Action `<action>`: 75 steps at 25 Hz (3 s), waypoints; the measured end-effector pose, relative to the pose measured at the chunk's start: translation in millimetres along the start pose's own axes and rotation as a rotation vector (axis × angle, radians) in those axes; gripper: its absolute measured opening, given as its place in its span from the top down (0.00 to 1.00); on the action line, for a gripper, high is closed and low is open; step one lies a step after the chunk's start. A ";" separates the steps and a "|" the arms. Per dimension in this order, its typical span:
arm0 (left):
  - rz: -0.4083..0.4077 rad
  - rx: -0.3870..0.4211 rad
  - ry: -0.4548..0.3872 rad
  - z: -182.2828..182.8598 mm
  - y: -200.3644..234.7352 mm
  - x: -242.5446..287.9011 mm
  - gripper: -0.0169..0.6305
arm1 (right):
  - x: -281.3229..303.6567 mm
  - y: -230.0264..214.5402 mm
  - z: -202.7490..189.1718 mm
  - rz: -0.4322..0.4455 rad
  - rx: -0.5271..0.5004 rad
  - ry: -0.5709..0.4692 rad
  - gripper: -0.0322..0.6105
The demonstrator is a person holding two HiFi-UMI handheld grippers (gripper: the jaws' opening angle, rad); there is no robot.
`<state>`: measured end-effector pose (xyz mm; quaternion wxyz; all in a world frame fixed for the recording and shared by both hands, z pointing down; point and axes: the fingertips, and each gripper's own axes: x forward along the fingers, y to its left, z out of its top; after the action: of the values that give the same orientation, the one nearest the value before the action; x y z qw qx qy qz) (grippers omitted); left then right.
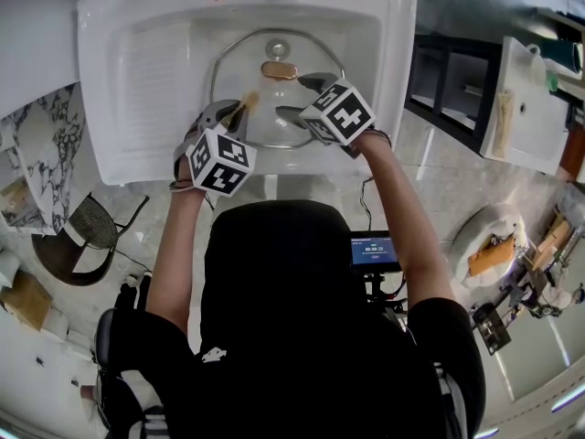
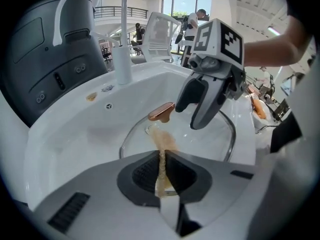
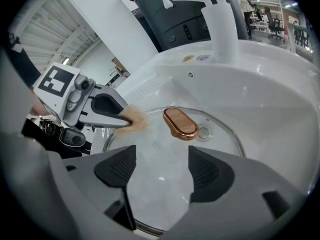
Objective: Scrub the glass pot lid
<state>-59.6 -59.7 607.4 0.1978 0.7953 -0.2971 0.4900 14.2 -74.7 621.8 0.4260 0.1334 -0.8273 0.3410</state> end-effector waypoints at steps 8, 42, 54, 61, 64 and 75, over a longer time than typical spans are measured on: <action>-0.051 0.038 0.063 -9.6 -15.1 -9.6 0.94 | 0.2 0.2 0.0 0.001 0.000 0.000 0.46; -0.065 0.035 0.069 3.6 14.8 13.6 0.94 | -1.1 3.3 2.5 0.004 0.009 -0.010 0.46; -0.021 0.026 0.057 11.6 34.9 28.7 0.94 | -1.7 2.3 2.5 0.006 0.009 -0.012 0.46; 0.004 0.015 0.043 15.0 45.7 36.5 0.94 | -1.8 2.5 3.0 0.007 0.009 -0.010 0.46; 0.014 0.013 0.039 16.8 51.5 40.6 0.94 | -1.8 2.6 3.7 0.007 0.010 -0.010 0.46; -0.025 -0.150 0.021 16.3 68.6 47.6 0.94 | -1.2 2.3 3.1 0.003 0.012 0.010 0.46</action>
<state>-78.2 -134.0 644.5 0.2661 0.7767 -0.3206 0.4723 11.9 -75.1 618.5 0.4289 0.1331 -0.8233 0.3472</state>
